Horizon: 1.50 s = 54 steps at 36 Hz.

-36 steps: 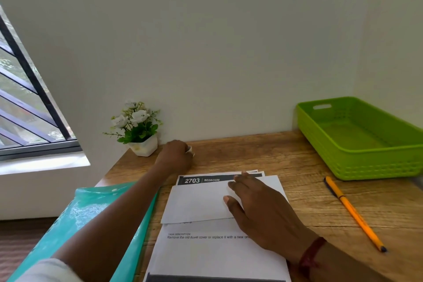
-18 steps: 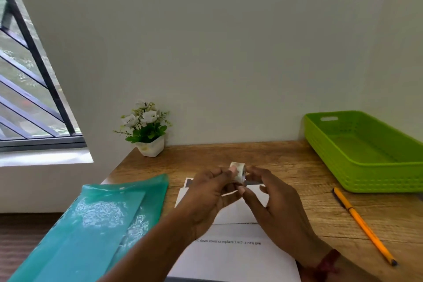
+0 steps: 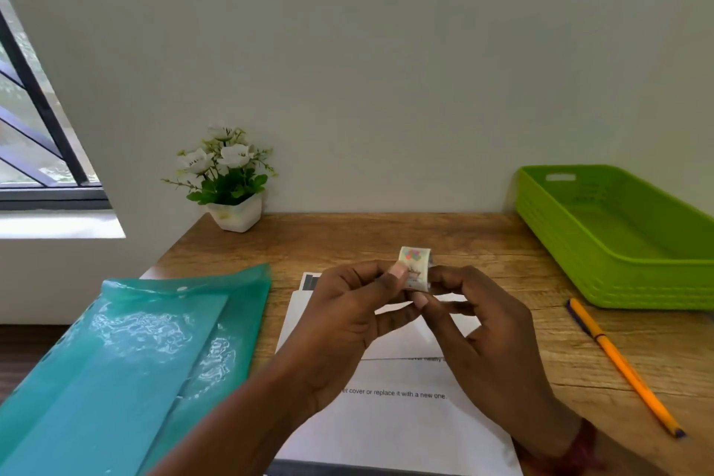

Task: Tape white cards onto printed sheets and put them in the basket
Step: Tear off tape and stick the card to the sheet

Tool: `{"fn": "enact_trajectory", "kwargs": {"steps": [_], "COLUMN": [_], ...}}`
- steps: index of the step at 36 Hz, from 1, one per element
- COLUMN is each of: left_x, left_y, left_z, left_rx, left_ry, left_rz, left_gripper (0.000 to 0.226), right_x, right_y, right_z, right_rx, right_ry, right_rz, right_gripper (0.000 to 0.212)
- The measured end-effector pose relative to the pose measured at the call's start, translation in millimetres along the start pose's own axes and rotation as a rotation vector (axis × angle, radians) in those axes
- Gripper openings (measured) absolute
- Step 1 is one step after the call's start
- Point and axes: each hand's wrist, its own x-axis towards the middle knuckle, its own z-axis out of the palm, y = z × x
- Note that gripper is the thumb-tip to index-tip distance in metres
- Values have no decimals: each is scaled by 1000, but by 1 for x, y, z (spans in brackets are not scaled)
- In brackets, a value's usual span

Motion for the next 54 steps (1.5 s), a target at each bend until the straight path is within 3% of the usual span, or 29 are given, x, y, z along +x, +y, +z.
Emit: {"fn": "enact_trajectory", "kwargs": {"steps": [12,15,19,24,30,33,36,42,54], "left_x": [0,-1,-1,-2,-2,-3,-2,-2,3], "left_y": [1,-1,-2,-4,-6,-7,-9,-14,-14], "left_z": [1,1,3,2,1,0,0,0,-8], "left_rx": [-39,45,224,263,292,301,316,358,379], "left_ry": [21,51,74,85,39,18,-26,-26,2], "left_rz": [-46,-28,7,70,99,122,148,172,213], "left_gripper": [39,44,34,36,25,27,15,20,20], "right_x": [1,1,1,2,2,1,1,4,4], "right_y": [-2,-2,3,7,10,7,1,-10,-11], "right_z": [-1,-1,-3,-4,-3,-4,-6,-9,-3], "right_rx": [44,10,-57,-171,-172,-96,-8,105,114], "right_ry": [9,-5,0,18,49,61,84,181,135], "right_rz": [-41,-65,-139,-260,-274,-215,-176,-160,-196], "right_gripper": [24,23,19,19,22,24,18,13,24]}}
